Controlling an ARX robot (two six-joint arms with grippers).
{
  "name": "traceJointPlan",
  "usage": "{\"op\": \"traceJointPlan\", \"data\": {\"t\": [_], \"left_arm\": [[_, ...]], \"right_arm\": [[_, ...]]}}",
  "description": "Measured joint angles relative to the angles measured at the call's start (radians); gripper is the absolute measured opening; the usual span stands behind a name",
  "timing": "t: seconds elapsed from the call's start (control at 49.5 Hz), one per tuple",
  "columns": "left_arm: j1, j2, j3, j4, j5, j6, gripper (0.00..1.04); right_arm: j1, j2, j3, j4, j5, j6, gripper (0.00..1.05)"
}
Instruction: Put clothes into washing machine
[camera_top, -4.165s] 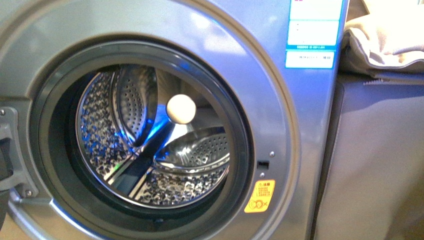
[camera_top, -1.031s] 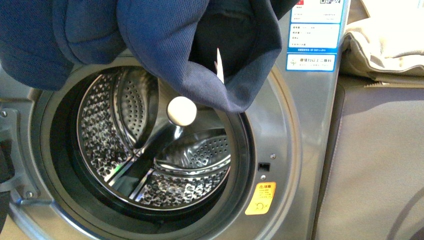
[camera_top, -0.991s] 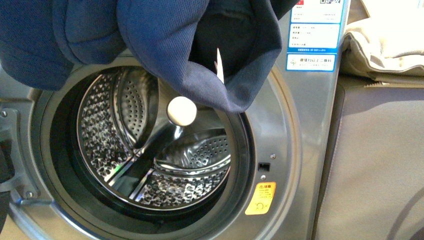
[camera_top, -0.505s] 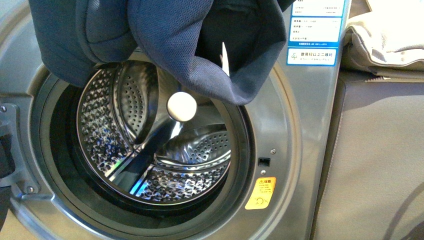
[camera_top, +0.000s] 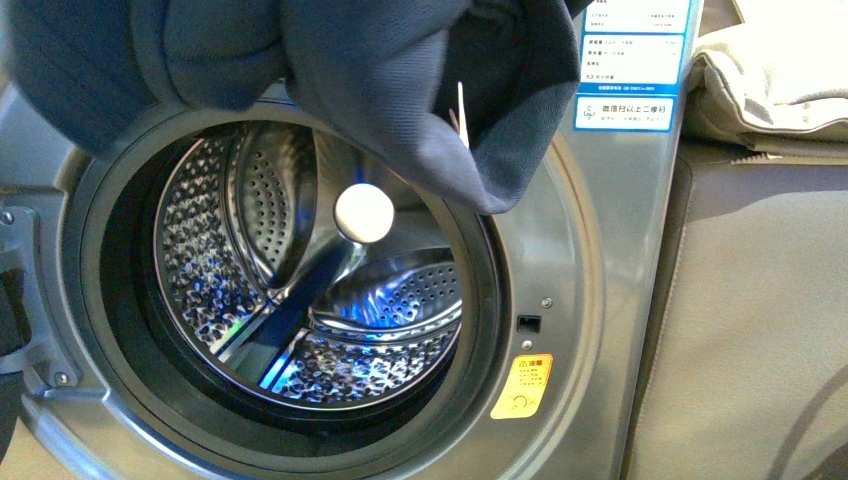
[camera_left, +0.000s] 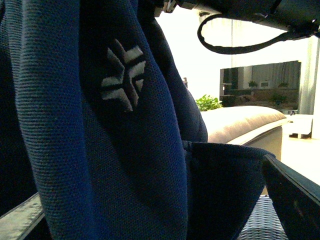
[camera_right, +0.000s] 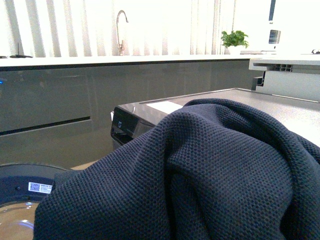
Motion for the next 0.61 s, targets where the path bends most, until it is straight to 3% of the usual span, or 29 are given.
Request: {"op": "traceJointPlan", "data": {"t": [0.182,0.404,0.607], "left_arm": [[-0.014,0.068,0.055,0.007,-0.070,0.019,0.98],[-0.019,0.184,0.164,0.002,-0.239,0.045,0.98],[-0.050,0.242,0.231,0.000,-0.280,0.064,0.98]], "right_arm": [[0.000,0.000,0.000,0.000,0.000,0.000,0.09],[0.000,0.000,0.000,0.000,0.001,0.000,0.09],[0.000,0.000,0.000,0.000,0.001,0.000,0.09]]}}
